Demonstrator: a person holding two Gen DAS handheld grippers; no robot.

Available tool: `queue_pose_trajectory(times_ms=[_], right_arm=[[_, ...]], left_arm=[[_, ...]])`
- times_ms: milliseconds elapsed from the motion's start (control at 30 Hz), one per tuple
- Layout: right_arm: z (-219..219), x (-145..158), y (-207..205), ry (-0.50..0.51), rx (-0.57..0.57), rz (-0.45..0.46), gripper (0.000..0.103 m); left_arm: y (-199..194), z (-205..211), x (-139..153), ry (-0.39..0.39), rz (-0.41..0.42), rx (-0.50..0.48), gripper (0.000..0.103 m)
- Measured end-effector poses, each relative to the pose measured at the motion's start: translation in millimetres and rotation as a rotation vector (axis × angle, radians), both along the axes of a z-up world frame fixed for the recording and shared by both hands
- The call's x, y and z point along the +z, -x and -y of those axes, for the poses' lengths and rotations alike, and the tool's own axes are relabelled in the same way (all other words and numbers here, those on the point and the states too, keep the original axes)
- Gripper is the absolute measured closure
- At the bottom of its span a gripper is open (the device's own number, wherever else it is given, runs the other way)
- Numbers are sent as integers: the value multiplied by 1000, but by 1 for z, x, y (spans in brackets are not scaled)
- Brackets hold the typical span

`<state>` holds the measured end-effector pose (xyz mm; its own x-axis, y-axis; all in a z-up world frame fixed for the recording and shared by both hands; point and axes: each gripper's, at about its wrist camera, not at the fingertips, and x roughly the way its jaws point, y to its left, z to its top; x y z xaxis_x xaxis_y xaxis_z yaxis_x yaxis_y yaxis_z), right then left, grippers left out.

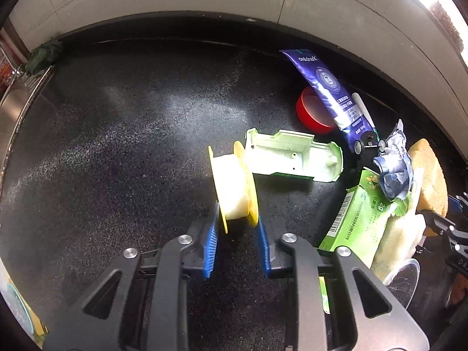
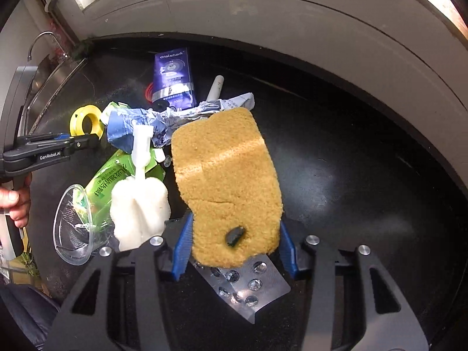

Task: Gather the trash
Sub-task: 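Grasp the yellow tape roll with left tool while right tool grasps the sponge, then carry tape roll and sponge to the bin and release both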

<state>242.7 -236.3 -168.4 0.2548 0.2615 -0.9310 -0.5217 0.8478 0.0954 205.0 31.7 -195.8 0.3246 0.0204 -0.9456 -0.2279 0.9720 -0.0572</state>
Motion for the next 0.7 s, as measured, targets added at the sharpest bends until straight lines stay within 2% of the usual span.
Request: queue_pose_trajectory(times_ms=[233, 433, 700], right_arm=[[15, 31, 22, -15, -73, 63, 56], [28, 59, 45, -45, -115, 98, 56], [35, 63, 88, -61, -155, 110, 55]], left_arm=[[26, 13, 28, -56, 58, -66, 85], [54, 16, 52, -50, 96, -67, 85], [101, 29, 65, -34, 117, -78, 85]])
